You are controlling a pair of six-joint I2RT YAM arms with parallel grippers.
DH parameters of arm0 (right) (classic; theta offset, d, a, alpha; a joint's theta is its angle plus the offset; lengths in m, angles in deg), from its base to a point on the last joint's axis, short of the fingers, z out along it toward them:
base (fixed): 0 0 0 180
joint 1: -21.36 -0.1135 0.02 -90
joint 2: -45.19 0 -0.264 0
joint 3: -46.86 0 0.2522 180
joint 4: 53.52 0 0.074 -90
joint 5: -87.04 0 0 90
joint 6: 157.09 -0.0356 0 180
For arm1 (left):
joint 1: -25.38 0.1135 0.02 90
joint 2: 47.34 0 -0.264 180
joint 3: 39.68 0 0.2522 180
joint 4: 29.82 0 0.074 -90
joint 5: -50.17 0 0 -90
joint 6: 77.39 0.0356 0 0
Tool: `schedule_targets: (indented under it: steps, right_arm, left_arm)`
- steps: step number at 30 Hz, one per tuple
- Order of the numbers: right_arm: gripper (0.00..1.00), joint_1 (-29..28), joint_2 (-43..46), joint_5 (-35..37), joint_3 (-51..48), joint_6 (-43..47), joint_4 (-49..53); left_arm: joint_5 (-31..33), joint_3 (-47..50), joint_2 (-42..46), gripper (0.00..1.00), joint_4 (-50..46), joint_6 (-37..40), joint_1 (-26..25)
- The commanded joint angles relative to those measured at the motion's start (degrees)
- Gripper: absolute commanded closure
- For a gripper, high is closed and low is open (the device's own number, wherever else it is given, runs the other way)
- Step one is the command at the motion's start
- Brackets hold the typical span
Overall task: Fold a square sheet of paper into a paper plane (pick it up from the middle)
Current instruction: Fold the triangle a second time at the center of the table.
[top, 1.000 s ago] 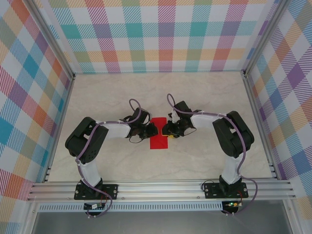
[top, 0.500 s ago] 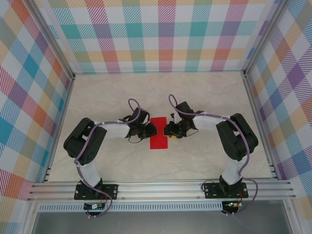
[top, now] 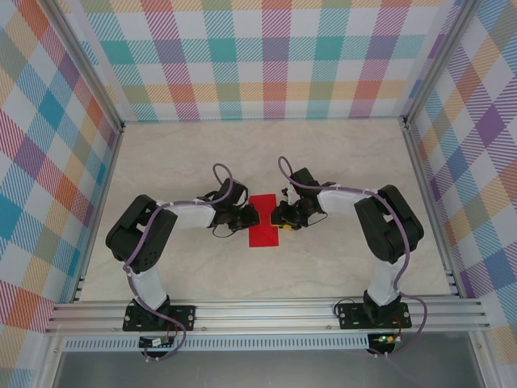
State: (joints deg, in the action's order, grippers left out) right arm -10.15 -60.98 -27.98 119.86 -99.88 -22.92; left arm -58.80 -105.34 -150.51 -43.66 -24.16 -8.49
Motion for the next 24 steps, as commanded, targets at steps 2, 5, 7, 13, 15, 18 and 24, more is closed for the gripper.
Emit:
schedule_targets:
  steps: [2, 5, 7, 13, 15, 18, 24]
  right_arm:
    - [0.65, -0.9, -1.7, -2.2, 1.2, -0.6, -0.4]
    - [0.66, -0.9, -1.5, -3.4, 0.7, -1.9, -1.9]
    - [0.66, -1.0, -1.7, -3.2, 0.8, -2.2, -1.9]
    - [0.66, -0.9, -1.0, -2.9, 0.5, -2.5, -2.3]
    - [0.66, -0.9, -0.3, -3.2, 0.3, -2.4, -3.0]
    - [0.66, -0.9, 0.1, -5.0, -0.1, -2.7, -4.6]
    - [0.66, -0.3, 1.8, -5.5, -2.1, -3.9, -6.9]
  left_arm:
    - [1.7, -1.2, -2.7, 0.9, -4.4, 0.8, -0.2]
    - [2.3, -1.3, -3.0, 0.91, -5.5, 0.9, -0.3]
    - [2.3, -0.9, -2.7, 0.91, -5.6, 0.9, -0.2]
    - [2.5, -0.6, -1.2, 0.91, -6.6, 1.4, -0.2]
    - [2.8, -0.6, -0.6, 0.91, -6.9, 1.7, -0.3]
    - [2.7, -0.5, -0.4, 0.91, -7.0, 1.8, -0.3]
    - [3.4, -0.2, 0.3, 0.91, -7.6, 1.9, -0.2]
